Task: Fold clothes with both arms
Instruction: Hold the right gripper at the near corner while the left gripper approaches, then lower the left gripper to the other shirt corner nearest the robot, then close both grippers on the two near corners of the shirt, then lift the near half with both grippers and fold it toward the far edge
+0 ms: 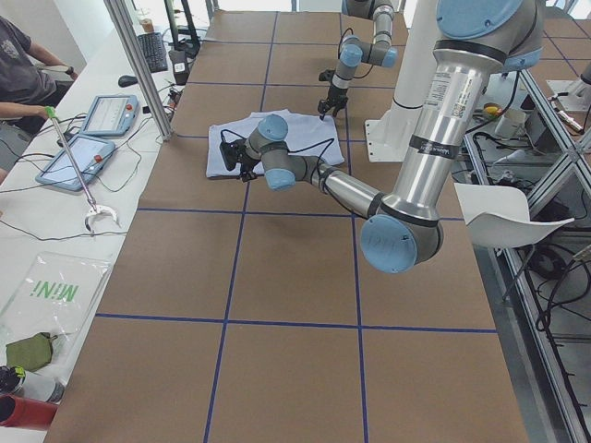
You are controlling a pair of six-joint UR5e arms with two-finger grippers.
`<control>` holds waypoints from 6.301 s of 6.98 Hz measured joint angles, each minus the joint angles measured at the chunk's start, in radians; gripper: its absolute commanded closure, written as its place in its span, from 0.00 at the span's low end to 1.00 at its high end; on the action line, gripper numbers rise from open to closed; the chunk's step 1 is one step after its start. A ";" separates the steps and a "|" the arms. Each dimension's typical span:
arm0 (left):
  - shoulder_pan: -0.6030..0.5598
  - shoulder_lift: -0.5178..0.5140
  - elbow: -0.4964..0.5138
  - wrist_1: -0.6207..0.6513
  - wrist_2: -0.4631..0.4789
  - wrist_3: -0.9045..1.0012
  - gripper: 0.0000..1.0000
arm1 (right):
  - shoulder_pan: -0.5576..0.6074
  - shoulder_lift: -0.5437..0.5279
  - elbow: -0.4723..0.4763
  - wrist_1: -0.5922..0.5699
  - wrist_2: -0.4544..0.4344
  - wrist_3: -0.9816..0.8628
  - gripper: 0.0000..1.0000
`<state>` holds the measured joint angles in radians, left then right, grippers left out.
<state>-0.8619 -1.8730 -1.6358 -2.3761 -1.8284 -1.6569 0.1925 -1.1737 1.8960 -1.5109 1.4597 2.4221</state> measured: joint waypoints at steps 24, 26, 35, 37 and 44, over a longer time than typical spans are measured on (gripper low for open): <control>0.734 0.116 -0.323 0.227 0.430 -0.664 1.00 | -0.013 0.028 0.106 -0.096 0.007 0.017 1.00; 0.734 0.121 -0.413 0.259 0.432 -0.678 1.00 | -0.028 0.022 0.155 -0.111 0.005 0.034 1.00; 0.535 -0.012 -0.605 0.562 0.357 -0.617 1.00 | 0.145 0.120 0.323 -0.388 0.030 0.069 1.00; 0.414 -0.084 -0.491 0.562 0.296 -0.530 1.00 | 0.273 0.164 0.163 -0.235 0.116 0.016 1.00; 0.257 -0.273 0.003 0.339 0.282 -0.396 1.00 | 0.436 0.371 -0.401 0.056 0.211 -0.151 1.00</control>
<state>-0.6047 -2.1462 -1.6324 -2.0370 -1.5468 -2.0528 0.6288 -0.8025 1.4952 -1.4550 1.6706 2.2712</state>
